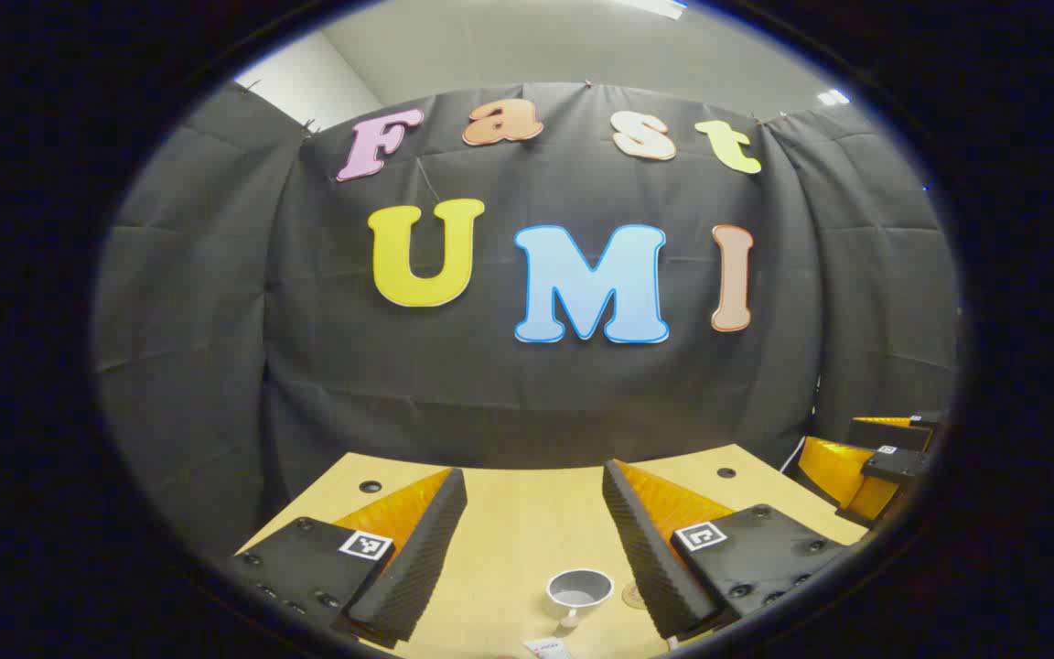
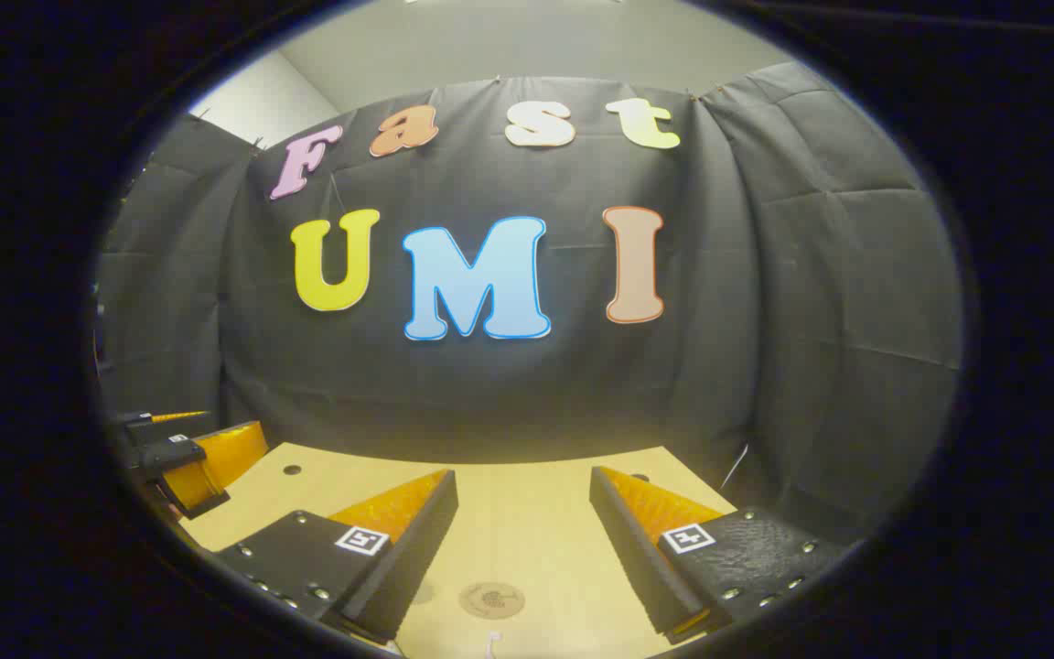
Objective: Put the toothbrush and toothpaste on the desktop into the cup, then pick up the cup and place it on the coaster on the desktop.
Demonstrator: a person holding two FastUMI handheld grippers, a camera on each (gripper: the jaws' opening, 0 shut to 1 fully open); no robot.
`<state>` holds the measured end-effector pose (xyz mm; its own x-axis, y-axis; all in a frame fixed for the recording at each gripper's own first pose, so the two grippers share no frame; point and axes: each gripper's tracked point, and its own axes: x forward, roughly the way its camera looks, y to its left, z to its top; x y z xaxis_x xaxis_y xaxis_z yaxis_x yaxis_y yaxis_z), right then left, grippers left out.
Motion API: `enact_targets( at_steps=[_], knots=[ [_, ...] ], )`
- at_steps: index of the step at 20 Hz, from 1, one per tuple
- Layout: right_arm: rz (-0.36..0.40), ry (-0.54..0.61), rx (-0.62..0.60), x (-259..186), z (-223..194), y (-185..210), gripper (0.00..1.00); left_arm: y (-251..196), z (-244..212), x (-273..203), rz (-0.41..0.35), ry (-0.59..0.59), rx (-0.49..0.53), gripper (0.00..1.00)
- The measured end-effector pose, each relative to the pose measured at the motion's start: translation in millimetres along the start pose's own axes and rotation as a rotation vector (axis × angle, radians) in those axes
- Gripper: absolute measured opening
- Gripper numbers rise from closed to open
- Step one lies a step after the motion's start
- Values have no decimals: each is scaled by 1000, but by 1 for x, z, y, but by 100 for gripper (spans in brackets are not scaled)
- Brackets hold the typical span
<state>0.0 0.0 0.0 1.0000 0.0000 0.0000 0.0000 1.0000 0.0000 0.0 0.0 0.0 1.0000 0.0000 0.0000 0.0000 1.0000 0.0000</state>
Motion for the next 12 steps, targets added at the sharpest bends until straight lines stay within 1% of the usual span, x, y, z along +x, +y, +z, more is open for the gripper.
enact_targets(
  at_steps=[2, 4, 5, 6, 8, 9, 12],
  knots=[
    [13, 11, 5, 2, -2, 3, 93, 0, -1, 2, 10, 9, -3, 92],
    [20, 36, 9, 4, -7, 5, 94, 3, -2, 3, 28, 16, -1, 100],
    [20, 47, 11, 5, -9, 6, 94, 1, -1, 3, 27, 19, 1, 100],
    [15, 46, 12, 5, -8, 5, 94, 1, -2, 4, 27, 22, 4, 92],
    [26, 50, 6, 7, -9, 9, 93, 3, -4, 4, 35, 28, 3, 92],
    [33, 57, 3, 8, -12, 11, 94, 5, -4, 3, 42, 29, 1, 93],
    [38, 59, 4, 9, -11, 13, 93, 7, -8, 5, 47, 44, -2, 97]
  ],
)
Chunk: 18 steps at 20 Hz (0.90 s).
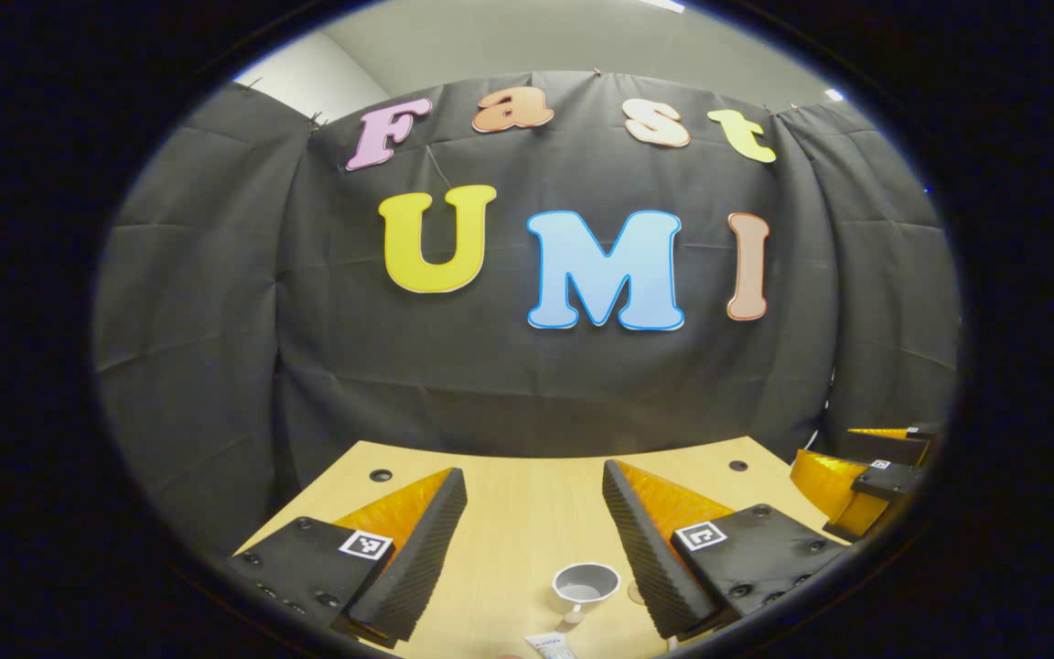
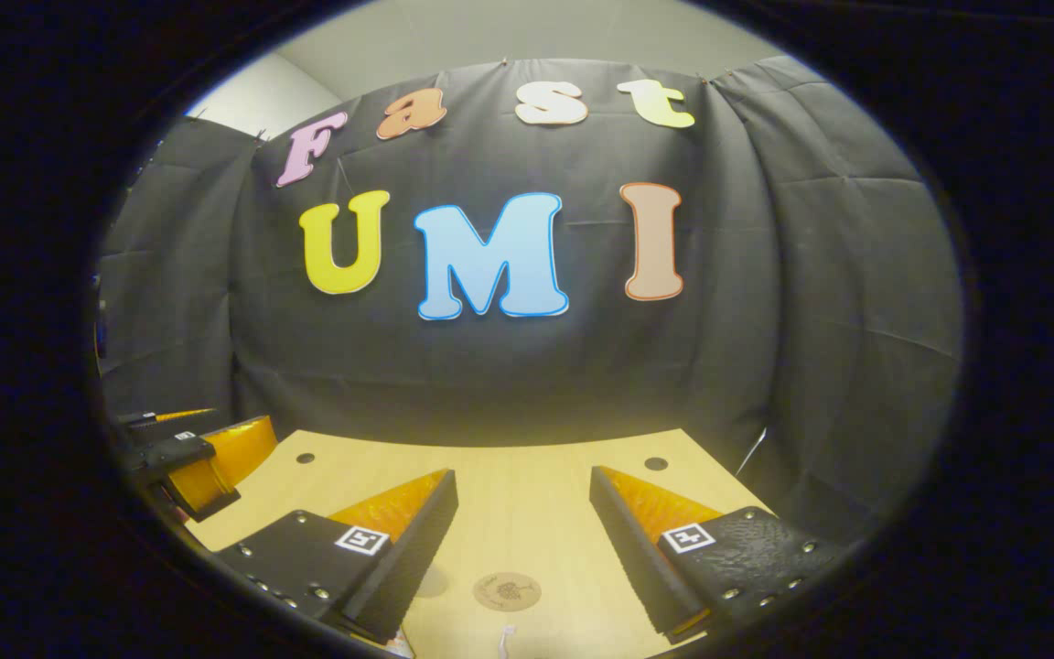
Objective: Put the toothbrush and toothpaste on the desktop into the cup, then pick up the cup and place it on the coaster on the desktop.
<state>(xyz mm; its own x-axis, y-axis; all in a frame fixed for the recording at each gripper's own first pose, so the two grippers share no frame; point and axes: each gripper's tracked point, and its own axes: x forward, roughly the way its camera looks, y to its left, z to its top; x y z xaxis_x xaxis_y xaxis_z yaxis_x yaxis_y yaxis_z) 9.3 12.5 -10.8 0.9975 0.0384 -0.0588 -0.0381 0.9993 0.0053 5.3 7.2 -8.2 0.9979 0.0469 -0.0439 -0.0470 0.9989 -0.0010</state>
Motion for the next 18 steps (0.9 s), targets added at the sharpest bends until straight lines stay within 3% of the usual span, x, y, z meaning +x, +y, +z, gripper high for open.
enact_targets(
  at_steps=[5, 12, 14, 15, 18],
  knots=[
    [-3, 123, -22, 9, -36, -2, 93, 0, -34, 3, 6, 100, 11, 100],
    [21, 343, -28, 5, -121, -1, 93, 3, -134, -11, 19, 336, -38, 97],
    [30, 398, -23, 1, -141, -1, 93, 2, -161, -16, 16, 399, -43, 100],
    [35, 423, -20, 0, -149, -1, 93, 1, -174, -18, 14, 431, -45, 97],
    [49, 513, -9, -8, -178, 1, 93, 3, -207, -27, 20, 514, -59, 100]
  ],
)
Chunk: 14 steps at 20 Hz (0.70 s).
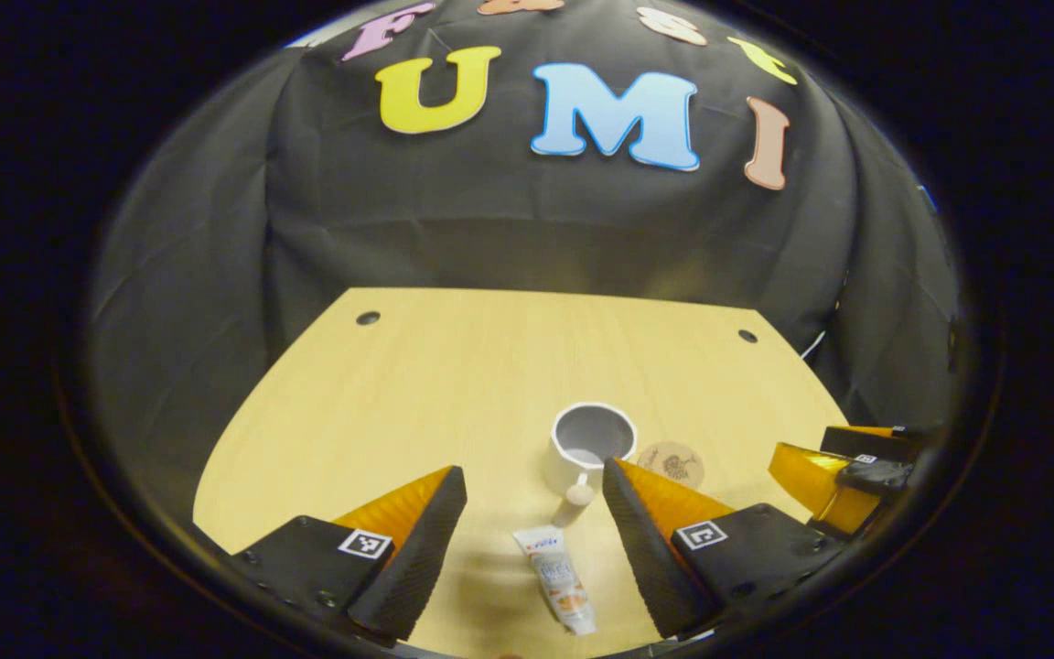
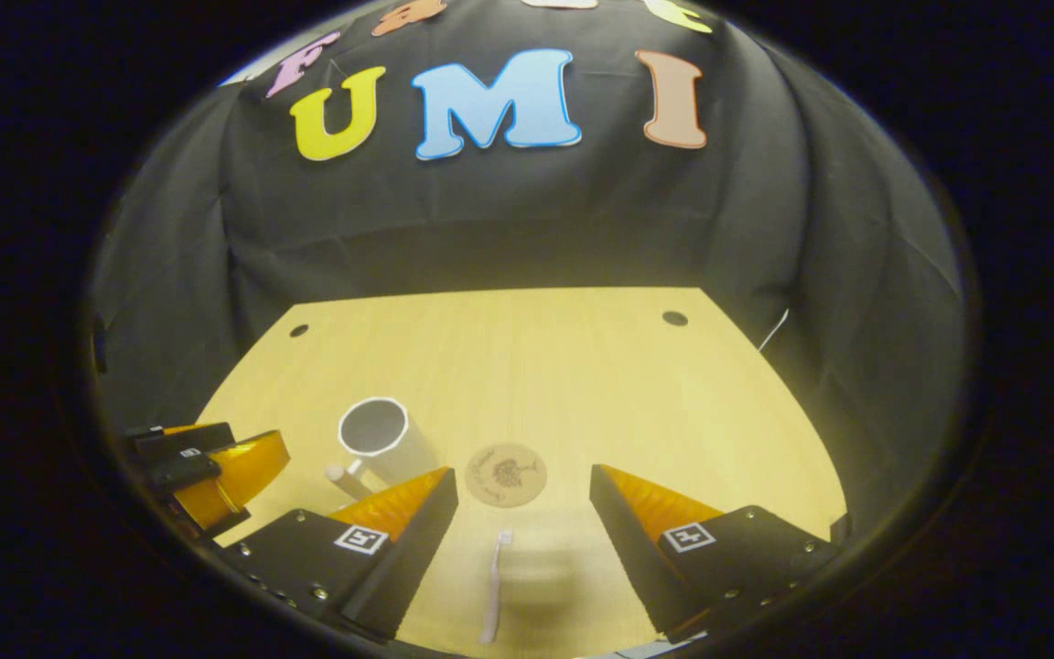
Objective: Put the toothbrush and toothpaste on the desktop into the cup, then pick up the cup and place it on the coaster on the desktop.
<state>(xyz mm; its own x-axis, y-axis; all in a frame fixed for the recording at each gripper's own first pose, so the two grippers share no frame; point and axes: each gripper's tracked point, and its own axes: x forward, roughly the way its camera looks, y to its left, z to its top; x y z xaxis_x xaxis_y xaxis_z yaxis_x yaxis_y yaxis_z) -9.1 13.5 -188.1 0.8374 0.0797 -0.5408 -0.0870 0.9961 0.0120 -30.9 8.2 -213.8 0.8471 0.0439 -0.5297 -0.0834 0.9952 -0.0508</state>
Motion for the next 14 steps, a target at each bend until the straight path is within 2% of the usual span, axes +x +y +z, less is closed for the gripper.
enact_targets(
  at_steps=[1, 2, 8, 14],
  knots=[
    [8, 25, 3, 3, -9, 1, 93, -1, -10, 2, 0, 24, -7, 92],
    [14, 45, 6, 4, -15, 2, 93, -1, -20, 5, 1, 49, -11, 100],
    [31, 160, 8, 19, -55, 3, 94, -6, -71, 12, -9, 205, -13, 98],
    [55, 286, 13, 32, -97, 12, 95, -13, -117, 22, -21, 331, -21, 100]
  ],
)
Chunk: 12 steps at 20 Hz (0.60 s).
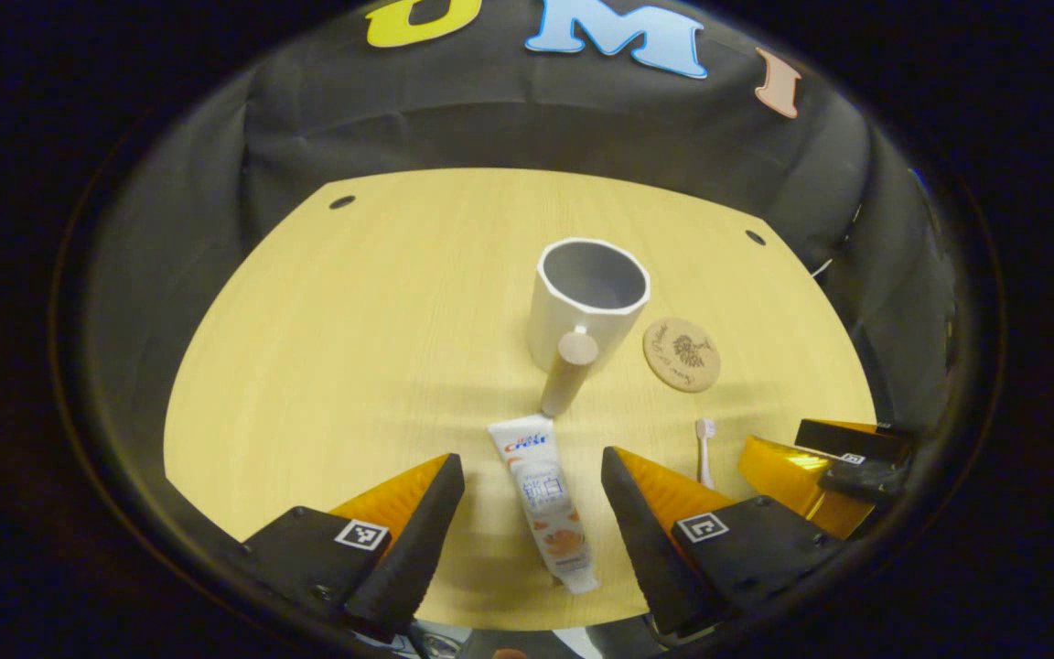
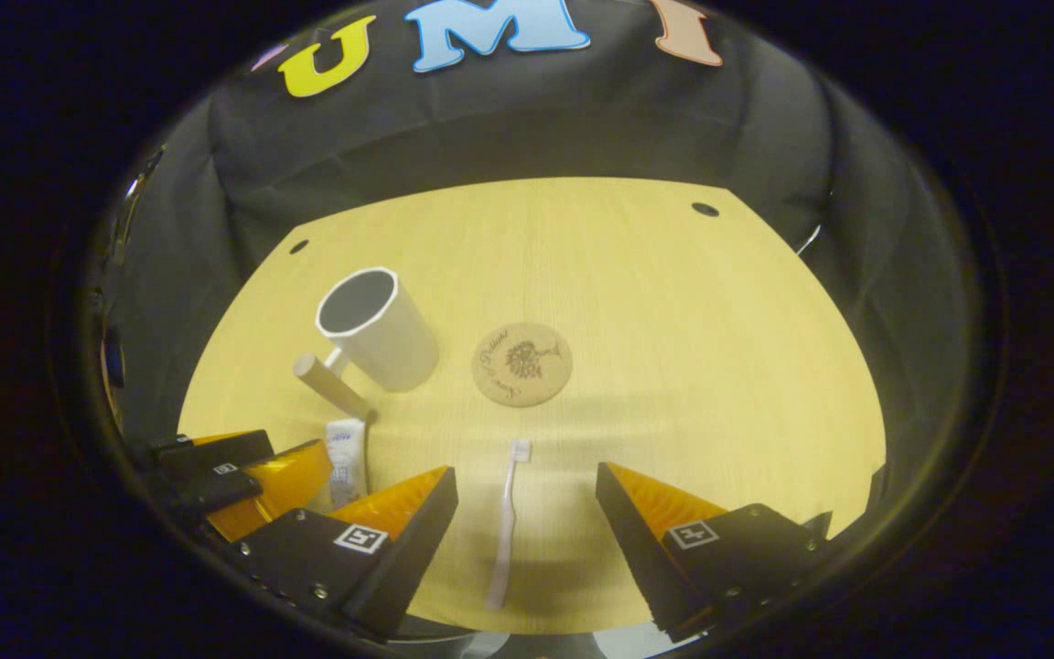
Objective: Put the toothbrush and toothpaste on the desktop into the cup, then pick up the cup and place it on the coaster on the desktop.
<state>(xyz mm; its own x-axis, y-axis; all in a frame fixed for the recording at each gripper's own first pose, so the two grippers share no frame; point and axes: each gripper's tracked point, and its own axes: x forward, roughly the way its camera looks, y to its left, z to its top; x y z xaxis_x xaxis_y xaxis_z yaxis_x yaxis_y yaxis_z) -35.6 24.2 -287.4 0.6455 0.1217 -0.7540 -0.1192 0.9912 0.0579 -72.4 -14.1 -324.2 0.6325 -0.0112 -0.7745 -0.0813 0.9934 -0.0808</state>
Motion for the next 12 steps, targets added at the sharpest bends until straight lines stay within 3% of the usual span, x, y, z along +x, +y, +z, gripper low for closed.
enact_targets(
  at_steps=[12],
  knots=[
    [-6, 182, -38, 32, -53, 0, 95, -3, -46, 43, 11, 166, -16, 99]
  ],
)
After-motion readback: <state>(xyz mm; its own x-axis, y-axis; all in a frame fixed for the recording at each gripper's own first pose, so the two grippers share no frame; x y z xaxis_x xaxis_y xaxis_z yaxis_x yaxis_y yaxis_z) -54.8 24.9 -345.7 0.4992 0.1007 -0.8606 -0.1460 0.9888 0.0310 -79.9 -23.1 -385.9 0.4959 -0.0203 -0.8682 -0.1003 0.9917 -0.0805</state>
